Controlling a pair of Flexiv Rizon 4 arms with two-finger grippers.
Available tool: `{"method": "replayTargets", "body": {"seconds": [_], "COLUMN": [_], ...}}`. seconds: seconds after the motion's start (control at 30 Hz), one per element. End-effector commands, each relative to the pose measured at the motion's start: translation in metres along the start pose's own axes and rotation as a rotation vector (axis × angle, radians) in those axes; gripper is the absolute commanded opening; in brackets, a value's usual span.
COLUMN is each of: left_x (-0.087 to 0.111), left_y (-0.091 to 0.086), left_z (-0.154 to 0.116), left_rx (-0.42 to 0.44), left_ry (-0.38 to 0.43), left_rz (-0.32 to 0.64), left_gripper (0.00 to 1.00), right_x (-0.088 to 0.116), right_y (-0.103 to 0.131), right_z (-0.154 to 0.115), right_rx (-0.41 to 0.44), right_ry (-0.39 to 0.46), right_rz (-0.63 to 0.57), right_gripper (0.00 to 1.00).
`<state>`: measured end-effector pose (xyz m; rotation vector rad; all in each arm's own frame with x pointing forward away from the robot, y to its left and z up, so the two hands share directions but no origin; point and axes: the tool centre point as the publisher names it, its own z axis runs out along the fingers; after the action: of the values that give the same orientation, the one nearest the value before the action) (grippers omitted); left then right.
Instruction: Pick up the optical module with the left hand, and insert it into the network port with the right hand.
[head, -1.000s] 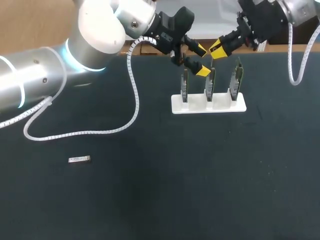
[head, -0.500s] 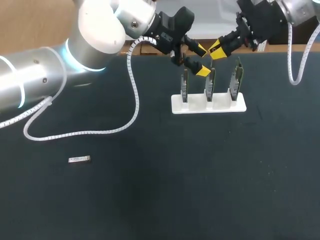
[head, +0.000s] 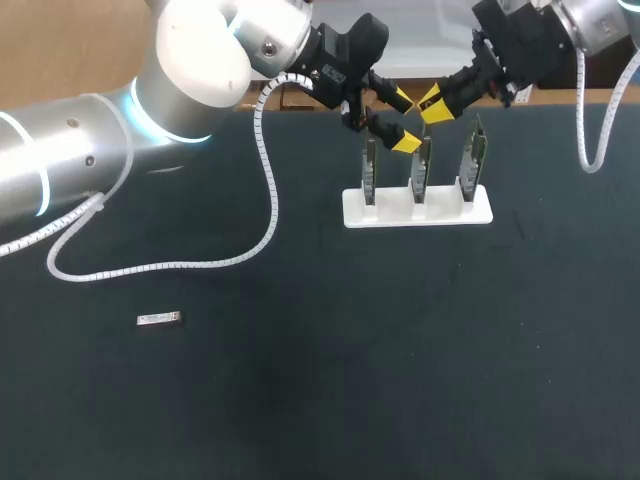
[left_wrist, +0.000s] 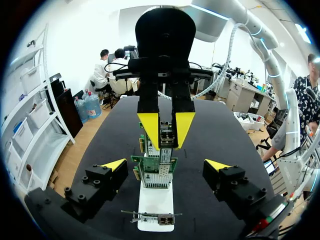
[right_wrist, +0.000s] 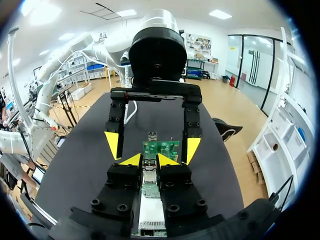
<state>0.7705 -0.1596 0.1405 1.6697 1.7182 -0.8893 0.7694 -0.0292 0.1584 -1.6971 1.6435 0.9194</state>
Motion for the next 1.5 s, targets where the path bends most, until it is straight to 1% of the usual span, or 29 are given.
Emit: {"method": "replayTargets", "body": {"seconds": [0.03, 0.1, 0.13, 0.17, 0.2, 0.4, 0.53, 0.93, 1.13, 1.17, 1.2, 1.5], "left_x": [-0.001, -0.001, -0.001, -0.001, -0.001, -0.001, -0.001, -0.001, -0.001, -0.001, -0.001, -0.001], "left_y": [0.001, 0.001, 0.001, 0.001, 0.001, 0.001, 0.001, 0.001, 0.001, 0.001, 0.001, 0.001], "left_z": [0.001, 0.001, 0.001, 0.001, 0.001, 0.001, 0.001, 0.001, 0.001, 0.001, 0.001, 0.001], "left_rx": [0.001, 0.001, 0.001, 0.001, 0.001, 0.001, 0.001, 0.001, 0.001, 0.001, 0.001, 0.001], "left_ry": [0.004, 0.004, 0.004, 0.004, 0.004, 0.004, 0.004, 0.004, 0.004, 0.004, 0.004, 0.004], "left_rz": [-0.002, -0.002, -0.002, -0.002, -0.002, -0.002, -0.002, -0.002, -0.002, -0.002, -0.002, -0.002], "left_gripper": [1.00, 1.00, 1.00, 1.00, 1.00, 1.00, 1.00, 1.00, 1.00, 1.00, 1.00, 1.00], "right_x": [0.000, 0.000, 0.000, 0.000, 0.000, -0.003, -0.004, -0.007, -0.008, -0.009, -0.010, -0.021], "right_y": [0.002, 0.002, 0.002, 0.002, 0.002, 0.002, 0.001, -0.002, -0.001, -0.001, -0.001, 0.001], "right_z": [0.000, 0.000, 0.000, 0.000, 0.000, -0.004, -0.009, -0.034, -0.041, -0.042, -0.042, -0.042], "right_rx": [0.005, 0.005, 0.006, 0.007, 0.009, 0.014, 0.016, 0.006, 0.042, 0.048, 0.054, 0.059], "right_ry": [0.003, 0.002, 0.001, 0.001, -0.001, -0.018, -0.045, -0.121, -0.136, -0.141, -0.145, -0.178], "right_rz": [0.003, 0.005, 0.005, 0.005, 0.006, 0.010, 0.028, 0.071, 0.074, 0.073, 0.074, 0.061], "right_gripper": [0.00, 0.00, 0.20, 0.46, 1.00, 1.00, 1.00, 1.00, 1.00, 0.45, 0.00, 0.00]}}
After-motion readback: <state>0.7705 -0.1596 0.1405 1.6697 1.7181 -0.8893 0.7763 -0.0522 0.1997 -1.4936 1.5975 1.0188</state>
